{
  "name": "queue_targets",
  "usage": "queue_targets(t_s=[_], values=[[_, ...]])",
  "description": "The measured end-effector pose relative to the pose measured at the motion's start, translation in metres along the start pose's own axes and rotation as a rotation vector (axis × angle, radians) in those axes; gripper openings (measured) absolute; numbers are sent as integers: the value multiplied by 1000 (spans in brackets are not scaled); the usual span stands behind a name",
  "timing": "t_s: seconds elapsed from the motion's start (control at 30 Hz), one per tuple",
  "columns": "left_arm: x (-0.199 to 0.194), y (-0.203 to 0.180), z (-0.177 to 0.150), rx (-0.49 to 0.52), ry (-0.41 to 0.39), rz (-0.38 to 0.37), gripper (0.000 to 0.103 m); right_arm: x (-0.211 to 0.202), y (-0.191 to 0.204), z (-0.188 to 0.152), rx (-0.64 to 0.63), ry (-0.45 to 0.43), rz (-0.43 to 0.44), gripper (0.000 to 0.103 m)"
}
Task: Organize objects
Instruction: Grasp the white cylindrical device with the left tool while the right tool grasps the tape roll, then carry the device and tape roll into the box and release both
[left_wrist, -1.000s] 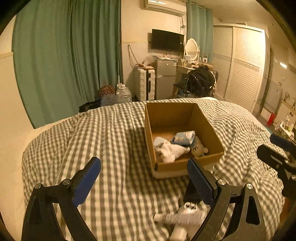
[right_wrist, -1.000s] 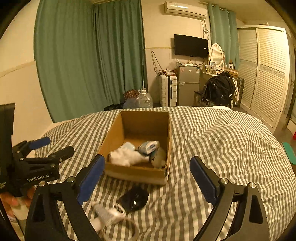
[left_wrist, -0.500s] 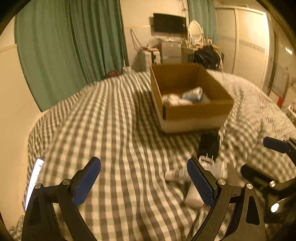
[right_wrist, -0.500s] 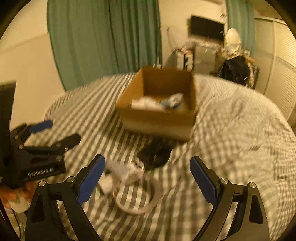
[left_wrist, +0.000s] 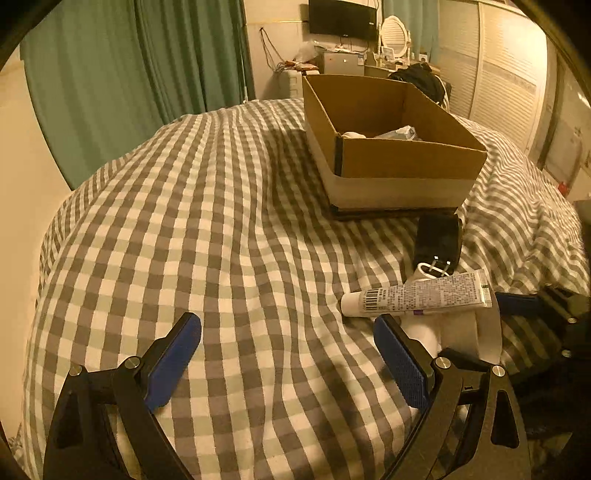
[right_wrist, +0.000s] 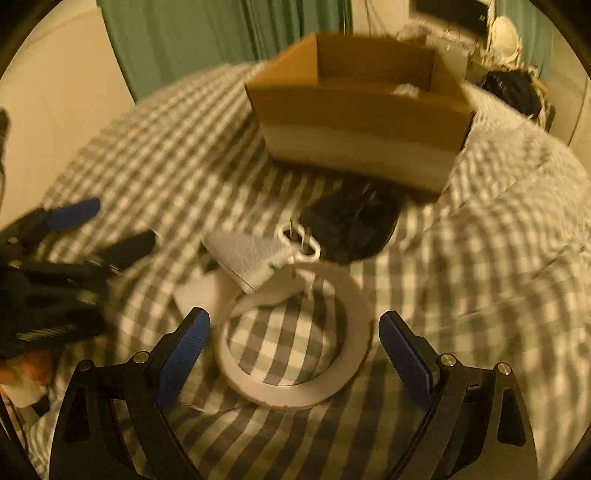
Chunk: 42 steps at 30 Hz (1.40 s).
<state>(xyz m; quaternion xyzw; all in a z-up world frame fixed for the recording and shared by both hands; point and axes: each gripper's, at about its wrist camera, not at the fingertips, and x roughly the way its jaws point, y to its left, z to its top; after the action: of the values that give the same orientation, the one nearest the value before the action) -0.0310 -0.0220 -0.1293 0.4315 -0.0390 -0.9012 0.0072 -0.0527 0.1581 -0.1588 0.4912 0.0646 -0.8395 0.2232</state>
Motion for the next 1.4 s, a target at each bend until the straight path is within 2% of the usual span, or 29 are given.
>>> queue_targets(t_s=[0.07, 0.2, 0.33, 0.4, 0.5, 0.6, 0.7, 0.77, 0.83, 0.87, 1.03, 1.17, 1.4], values=[[1, -2, -1, 9, 1, 3, 97, 10, -3, 0, 10, 32, -1, 93], [3, -5, -3, 22, 11, -3, 97, 12, -4, 0, 14, 34, 24, 84], [2, -12, -5, 39, 9, -38, 97, -15, -10, -1, 42, -65, -12, 84], [2, -22, -6, 68, 15, -65, 97, -37, -16, -1, 64, -134, -53, 84], [5, -42, -9, 121, 36, -112, 96, -58, -26, 0, 77, -189, -106, 84], [13, -65, -10, 185, 71, -158, 90, -63, -34, 4, 98, -218, -118, 84], [25, -77, -8, 215, 105, -175, 75, -62, -36, 3, 114, -217, -94, 84], [35, -83, -5, 217, 125, -205, 59, -59, -34, 3, 111, -213, -88, 84], [44, -86, -4, 208, 130, -232, 54, -56, -35, 4, 112, -210, -79, 84], [48, -87, -4, 206, 139, -235, 47, -56, -36, 3, 115, -209, -74, 84], [43, -88, -6, 217, 129, -230, 41, -56, -41, -1, 135, -208, -50, 84], [31, -91, -9, 229, 126, -201, 40, -55, -41, -2, 140, -200, -42, 84], [-1, -82, -9, 185, 108, -224, 40, -65, -39, -3, 154, -212, -54, 84]])
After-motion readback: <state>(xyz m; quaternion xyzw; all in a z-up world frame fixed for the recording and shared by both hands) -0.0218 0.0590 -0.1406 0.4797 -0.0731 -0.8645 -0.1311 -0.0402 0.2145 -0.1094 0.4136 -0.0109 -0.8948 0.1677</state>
